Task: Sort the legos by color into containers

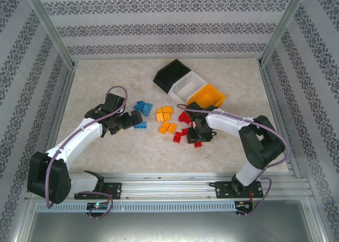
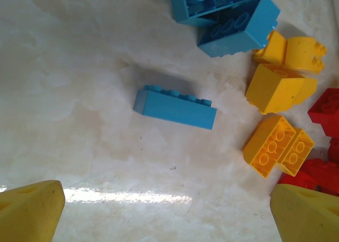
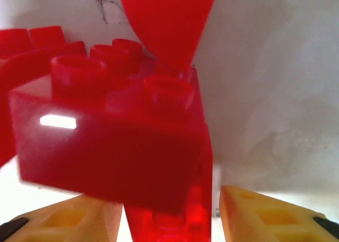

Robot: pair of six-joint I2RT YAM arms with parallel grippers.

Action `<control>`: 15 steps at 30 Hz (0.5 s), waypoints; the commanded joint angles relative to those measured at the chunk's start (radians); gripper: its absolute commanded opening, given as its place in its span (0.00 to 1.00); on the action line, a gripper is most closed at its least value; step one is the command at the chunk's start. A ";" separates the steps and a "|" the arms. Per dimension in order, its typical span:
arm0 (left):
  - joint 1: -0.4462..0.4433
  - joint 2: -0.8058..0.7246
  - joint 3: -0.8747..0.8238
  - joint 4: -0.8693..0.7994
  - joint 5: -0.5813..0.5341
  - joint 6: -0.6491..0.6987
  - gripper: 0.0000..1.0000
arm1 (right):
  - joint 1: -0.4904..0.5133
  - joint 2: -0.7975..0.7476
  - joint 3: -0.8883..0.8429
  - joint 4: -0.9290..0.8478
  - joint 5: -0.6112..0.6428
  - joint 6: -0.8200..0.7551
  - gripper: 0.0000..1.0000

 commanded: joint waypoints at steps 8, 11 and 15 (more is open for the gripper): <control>-0.008 0.028 0.046 0.014 0.006 0.017 1.00 | 0.011 -0.026 0.002 -0.014 0.043 0.010 0.32; -0.007 0.008 0.043 0.009 0.005 0.020 1.00 | 0.011 -0.112 0.001 -0.066 0.050 0.004 0.28; -0.008 0.006 0.056 -0.004 0.005 0.028 1.00 | -0.017 -0.276 0.032 -0.170 0.040 0.020 0.28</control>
